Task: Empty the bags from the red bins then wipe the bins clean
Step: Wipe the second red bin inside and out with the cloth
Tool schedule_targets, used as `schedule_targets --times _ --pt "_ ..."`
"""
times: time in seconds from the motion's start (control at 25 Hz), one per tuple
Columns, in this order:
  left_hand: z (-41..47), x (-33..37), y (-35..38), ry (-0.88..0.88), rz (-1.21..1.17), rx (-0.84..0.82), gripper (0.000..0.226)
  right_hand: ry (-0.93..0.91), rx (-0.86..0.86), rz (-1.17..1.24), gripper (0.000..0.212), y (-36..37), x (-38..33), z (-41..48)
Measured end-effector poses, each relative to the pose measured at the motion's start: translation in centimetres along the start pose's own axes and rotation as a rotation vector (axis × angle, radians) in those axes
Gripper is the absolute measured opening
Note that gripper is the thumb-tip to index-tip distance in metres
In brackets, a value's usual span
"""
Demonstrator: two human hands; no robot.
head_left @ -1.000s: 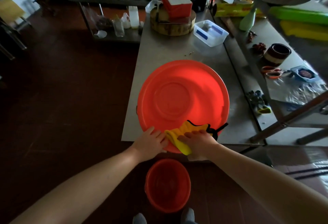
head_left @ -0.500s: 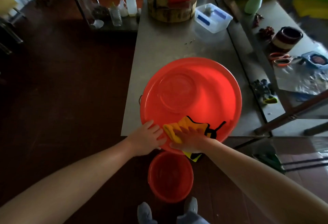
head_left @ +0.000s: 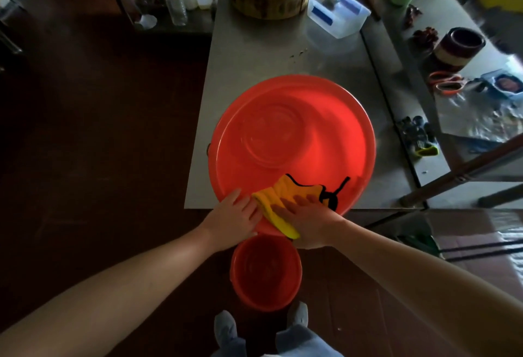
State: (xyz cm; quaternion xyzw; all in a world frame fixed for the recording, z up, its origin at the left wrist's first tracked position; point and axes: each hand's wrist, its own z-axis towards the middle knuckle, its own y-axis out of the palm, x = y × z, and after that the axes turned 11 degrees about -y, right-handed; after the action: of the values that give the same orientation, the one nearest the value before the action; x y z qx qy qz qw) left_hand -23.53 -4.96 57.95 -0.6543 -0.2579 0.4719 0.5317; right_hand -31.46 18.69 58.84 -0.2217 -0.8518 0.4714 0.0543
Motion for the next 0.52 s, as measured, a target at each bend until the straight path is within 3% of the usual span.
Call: schedule_targets --times 0.24,0.36,0.52 --pt "0.3 1.1 -0.1 -0.019 0.007 0.001 0.044 0.097 -0.067 0.205 0.083 -0.7 2.6 0.6" --pt "0.8 0.6 -0.6 -0.007 0.02 0.002 0.047 0.25 0.002 0.187 0.078 -0.2 3.3 3.6" --pt "1.7 0.6 -1.4 0.029 0.029 -0.07 0.053 0.391 0.053 0.356 0.068 0.6 4.3 9.2"
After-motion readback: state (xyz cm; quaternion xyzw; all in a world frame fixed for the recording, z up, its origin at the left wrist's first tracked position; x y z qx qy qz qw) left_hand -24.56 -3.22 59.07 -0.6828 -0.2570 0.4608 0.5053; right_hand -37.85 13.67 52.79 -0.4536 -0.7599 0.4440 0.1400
